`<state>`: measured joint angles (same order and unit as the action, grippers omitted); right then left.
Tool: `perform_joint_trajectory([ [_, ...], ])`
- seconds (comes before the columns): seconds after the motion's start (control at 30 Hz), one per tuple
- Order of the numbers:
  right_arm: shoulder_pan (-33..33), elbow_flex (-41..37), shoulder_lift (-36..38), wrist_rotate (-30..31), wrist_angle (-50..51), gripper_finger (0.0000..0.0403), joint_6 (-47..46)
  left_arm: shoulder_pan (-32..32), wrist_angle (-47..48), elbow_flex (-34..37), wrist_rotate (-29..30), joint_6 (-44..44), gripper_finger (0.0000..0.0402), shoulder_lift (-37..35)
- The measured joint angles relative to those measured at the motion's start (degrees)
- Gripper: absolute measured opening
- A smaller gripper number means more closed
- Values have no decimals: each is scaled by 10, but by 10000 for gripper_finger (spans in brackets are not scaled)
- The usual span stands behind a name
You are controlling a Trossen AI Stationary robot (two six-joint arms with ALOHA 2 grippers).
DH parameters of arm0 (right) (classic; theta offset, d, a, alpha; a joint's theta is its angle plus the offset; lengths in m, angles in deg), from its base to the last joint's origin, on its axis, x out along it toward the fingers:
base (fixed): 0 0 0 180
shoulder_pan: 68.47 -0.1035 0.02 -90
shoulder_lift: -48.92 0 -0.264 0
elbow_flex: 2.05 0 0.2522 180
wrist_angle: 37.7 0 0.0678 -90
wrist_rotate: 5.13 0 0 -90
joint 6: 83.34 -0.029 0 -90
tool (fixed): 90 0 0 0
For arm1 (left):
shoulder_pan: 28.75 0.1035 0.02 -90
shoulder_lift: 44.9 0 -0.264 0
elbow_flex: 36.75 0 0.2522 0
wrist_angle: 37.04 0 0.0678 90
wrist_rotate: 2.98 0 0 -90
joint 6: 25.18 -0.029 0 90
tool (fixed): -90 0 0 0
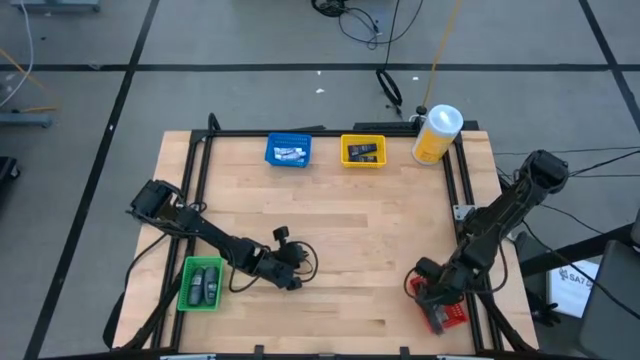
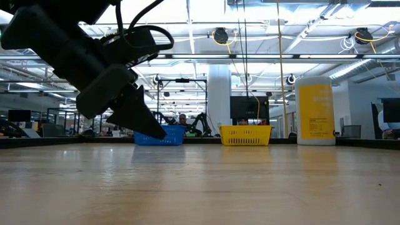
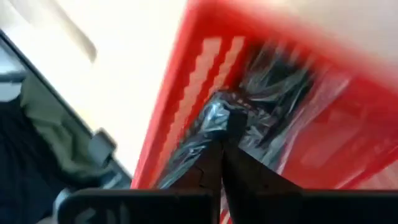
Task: Pick & Place Travel size toiletries
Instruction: Put the black hair comb into the red bin, then adjust the red bin
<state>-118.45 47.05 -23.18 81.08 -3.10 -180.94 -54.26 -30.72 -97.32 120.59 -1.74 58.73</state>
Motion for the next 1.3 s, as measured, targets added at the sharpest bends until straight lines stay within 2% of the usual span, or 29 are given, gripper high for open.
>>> perform_joint_trajectory([
  [0.2,-4,0,57,28,16,0,1,0,-1,0,0,0,21,0],
  [0.37,-24,0,66,41,1,1,10,-2,-1,0,-2,0,21,0],
  [0.47,-30,0,65,72,-4,9,21,-3,-1,0,-3,0,21,0],
  [0.57,-33,0,66,119,-44,20,86,-3,-1,0,-5,0,21,0],
  [0.7,-50,1,73,215,-194,14,224,-3,-1,0,-5,-1,21,0],
  [0.8,-30,2,64,293,-291,3,319,-3,-3,0,-5,-1,21,0],
  [0.87,5,2,41,268,-319,2,356,-3,-7,0,-5,-1,21,0],
  [1.07,115,10,-74,82,-303,1,383,-2,-20,0,-5,2,21,0],
  [1.2,147,42,-119,12,-204,0,402,-1,-21,0,-5,3,21,0],
  [1.3,151,71,-118,3,-66,0,395,-1,-22,0,-5,6,21,0],
])
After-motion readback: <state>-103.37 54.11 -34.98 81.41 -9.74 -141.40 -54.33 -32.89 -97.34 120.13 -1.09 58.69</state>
